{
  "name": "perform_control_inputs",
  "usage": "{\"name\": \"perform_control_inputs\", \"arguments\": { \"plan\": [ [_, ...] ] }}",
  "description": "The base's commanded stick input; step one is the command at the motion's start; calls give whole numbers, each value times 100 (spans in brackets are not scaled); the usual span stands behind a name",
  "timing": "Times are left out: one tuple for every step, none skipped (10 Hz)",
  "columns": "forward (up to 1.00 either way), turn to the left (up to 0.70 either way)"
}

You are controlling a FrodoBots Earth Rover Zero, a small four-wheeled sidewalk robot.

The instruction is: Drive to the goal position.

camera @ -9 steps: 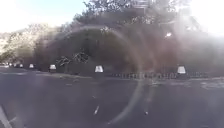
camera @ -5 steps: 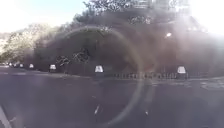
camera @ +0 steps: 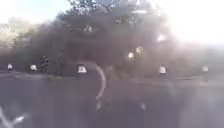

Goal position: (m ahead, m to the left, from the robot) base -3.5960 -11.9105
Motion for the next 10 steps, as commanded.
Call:
{"name": "perform_control_inputs", "arguments": {
  "plan": [
    [0,0],
    [0,0],
    [0,0],
    [0,0],
    [0,0],
    [0,-14],
    [0,-33],
    [0,-45],
    [0,-45],
    [0,-45]
  ]
}}
